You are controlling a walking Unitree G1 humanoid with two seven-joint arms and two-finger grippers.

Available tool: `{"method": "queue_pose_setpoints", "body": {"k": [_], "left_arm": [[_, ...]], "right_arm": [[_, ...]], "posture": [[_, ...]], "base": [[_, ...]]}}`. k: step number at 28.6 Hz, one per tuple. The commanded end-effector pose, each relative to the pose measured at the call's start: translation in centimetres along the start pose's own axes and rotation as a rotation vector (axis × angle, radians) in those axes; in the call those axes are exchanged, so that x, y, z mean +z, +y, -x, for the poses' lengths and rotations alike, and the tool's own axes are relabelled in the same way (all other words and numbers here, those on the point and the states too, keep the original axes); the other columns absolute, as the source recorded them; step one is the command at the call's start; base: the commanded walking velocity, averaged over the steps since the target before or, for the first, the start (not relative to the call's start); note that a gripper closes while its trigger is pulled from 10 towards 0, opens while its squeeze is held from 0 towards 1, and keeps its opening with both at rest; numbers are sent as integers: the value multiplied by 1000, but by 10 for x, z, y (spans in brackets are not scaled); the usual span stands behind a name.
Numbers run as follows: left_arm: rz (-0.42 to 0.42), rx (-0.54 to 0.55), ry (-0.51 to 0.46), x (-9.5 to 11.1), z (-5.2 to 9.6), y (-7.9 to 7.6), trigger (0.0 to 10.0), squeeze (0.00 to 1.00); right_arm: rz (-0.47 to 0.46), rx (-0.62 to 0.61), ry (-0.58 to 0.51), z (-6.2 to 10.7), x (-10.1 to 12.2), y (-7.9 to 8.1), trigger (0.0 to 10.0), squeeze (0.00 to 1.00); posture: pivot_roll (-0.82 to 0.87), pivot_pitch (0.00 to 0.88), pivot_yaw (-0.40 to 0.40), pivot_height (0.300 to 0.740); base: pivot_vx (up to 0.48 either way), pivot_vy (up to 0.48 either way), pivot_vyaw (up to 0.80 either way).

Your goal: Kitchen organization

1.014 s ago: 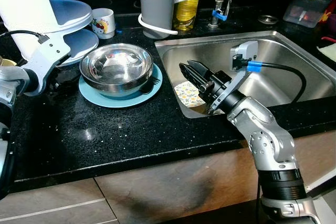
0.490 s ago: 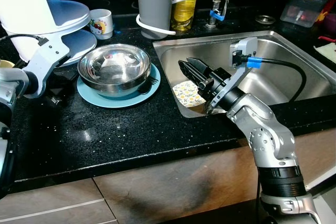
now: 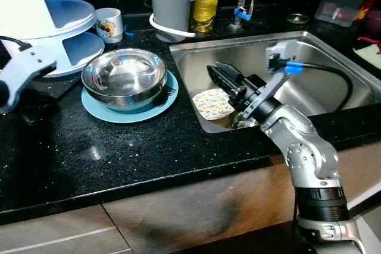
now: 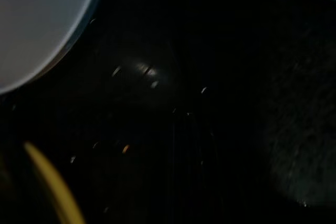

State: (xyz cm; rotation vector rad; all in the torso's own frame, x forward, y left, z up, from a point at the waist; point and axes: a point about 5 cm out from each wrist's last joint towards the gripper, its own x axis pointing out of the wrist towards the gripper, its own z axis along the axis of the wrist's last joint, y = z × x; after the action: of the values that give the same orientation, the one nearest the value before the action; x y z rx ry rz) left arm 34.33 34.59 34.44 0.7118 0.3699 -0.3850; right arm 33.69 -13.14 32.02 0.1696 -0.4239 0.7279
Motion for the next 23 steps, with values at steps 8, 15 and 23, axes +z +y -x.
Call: {"method": "queue_pose_setpoints", "body": {"k": [8, 15, 23], "left_arm": [[70, -23, -231, 34, 43, 20, 0, 0], [172, -116, -444, 50, 61, 23, 0, 0], [272, -195, -606, 53, 71, 22, 0, 0]], "right_arm": [[-33, 14, -9, -3, 0, 0, 10000, 0], [-48, 15, -17, -3, 1, 0, 10000, 0], [-55, 24, -20, -4, 2, 2, 10000, 0]], "posture": [[19, 274, -9, 740], [27, 261, -7, 740], [28, 253, -9, 740]], "base": [[0, 0, 0], [0, 0, 0], [0, 0, 0]]}}
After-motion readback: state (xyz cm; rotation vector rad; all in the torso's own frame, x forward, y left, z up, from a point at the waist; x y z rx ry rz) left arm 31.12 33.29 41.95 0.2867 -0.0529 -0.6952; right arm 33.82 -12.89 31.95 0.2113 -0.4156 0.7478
